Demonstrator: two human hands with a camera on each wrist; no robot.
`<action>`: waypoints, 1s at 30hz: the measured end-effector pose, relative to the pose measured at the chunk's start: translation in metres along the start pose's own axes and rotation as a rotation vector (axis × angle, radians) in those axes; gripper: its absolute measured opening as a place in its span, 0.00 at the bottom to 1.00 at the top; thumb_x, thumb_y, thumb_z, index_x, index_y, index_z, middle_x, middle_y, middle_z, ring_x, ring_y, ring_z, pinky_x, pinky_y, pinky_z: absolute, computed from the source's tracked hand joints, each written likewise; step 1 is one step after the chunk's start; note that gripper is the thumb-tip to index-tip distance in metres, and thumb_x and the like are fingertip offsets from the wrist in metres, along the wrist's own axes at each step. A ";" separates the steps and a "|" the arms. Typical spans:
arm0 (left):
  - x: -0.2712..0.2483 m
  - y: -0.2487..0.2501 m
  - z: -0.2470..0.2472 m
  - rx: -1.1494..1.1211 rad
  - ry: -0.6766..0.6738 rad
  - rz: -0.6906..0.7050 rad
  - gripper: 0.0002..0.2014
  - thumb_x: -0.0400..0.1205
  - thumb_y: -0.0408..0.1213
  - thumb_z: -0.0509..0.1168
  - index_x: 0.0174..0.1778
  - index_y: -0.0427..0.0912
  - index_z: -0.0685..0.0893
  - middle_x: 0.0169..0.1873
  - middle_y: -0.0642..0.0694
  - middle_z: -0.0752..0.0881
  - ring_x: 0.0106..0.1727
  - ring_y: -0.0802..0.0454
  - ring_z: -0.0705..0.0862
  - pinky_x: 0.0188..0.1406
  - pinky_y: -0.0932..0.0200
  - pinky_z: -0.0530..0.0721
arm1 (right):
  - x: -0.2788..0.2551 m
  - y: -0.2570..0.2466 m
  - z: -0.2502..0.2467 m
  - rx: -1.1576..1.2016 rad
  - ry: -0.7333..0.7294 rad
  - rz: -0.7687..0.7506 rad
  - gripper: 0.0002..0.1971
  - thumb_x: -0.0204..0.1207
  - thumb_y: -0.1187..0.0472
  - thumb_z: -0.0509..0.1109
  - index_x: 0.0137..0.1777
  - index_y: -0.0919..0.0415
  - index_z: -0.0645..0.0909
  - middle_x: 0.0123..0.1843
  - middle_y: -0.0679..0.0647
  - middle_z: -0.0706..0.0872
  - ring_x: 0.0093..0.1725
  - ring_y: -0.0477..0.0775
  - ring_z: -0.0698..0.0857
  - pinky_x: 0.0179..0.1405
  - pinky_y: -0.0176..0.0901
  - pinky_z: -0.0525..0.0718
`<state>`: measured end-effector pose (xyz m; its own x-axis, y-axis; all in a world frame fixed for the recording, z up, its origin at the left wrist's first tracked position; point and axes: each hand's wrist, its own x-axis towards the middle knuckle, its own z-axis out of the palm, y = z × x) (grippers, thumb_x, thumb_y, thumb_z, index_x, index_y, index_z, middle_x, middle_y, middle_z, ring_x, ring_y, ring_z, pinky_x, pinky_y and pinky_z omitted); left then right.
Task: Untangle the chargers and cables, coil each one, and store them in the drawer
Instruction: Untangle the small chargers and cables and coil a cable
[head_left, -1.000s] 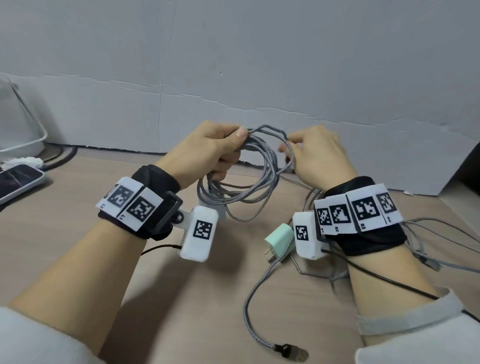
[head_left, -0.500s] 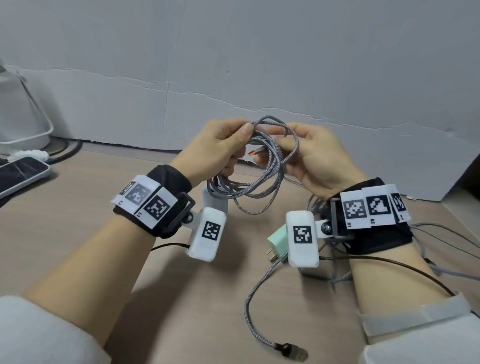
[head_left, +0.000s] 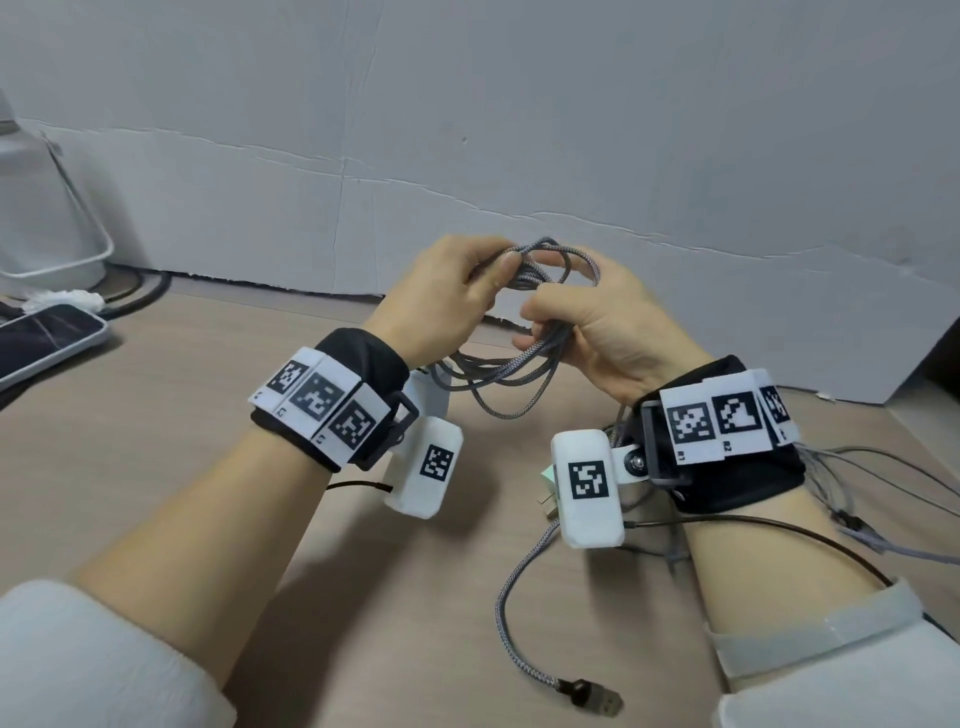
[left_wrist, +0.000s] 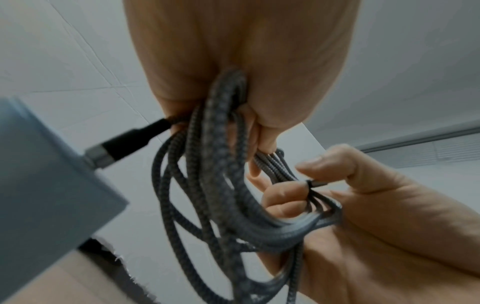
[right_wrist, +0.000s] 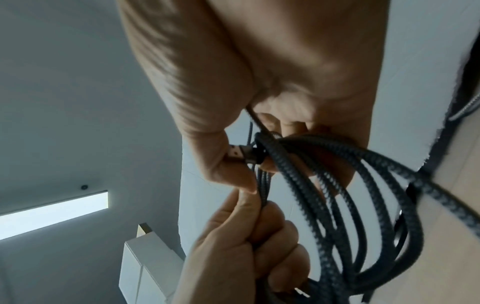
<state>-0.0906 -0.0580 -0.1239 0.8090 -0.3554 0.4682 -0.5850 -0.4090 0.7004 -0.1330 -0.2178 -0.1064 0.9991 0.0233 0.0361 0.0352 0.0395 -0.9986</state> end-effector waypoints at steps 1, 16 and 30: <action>0.000 0.000 -0.001 0.003 -0.007 -0.005 0.14 0.92 0.40 0.57 0.53 0.36 0.84 0.26 0.51 0.72 0.20 0.60 0.67 0.23 0.63 0.68 | 0.000 -0.001 0.001 -0.012 0.027 0.002 0.24 0.72 0.79 0.72 0.65 0.60 0.77 0.34 0.53 0.86 0.29 0.52 0.80 0.55 0.61 0.91; 0.003 -0.005 -0.009 -0.062 0.061 -0.198 0.13 0.92 0.40 0.56 0.61 0.41 0.84 0.28 0.47 0.73 0.23 0.50 0.67 0.21 0.59 0.73 | 0.002 -0.004 -0.013 -1.132 0.253 -0.437 0.12 0.80 0.47 0.73 0.45 0.55 0.81 0.48 0.51 0.80 0.54 0.56 0.80 0.52 0.50 0.78; 0.004 -0.028 -0.030 -0.011 0.068 -0.152 0.12 0.91 0.40 0.60 0.60 0.42 0.89 0.29 0.49 0.78 0.21 0.55 0.68 0.22 0.61 0.69 | -0.013 -0.028 -0.034 -0.861 -0.103 -0.278 0.09 0.84 0.62 0.70 0.43 0.62 0.88 0.30 0.51 0.87 0.25 0.45 0.78 0.28 0.40 0.80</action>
<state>-0.0690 -0.0229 -0.1252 0.8906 -0.2317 0.3914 -0.4548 -0.4446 0.7716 -0.1465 -0.2531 -0.0806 0.9460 0.2150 0.2424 0.3223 -0.7020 -0.6351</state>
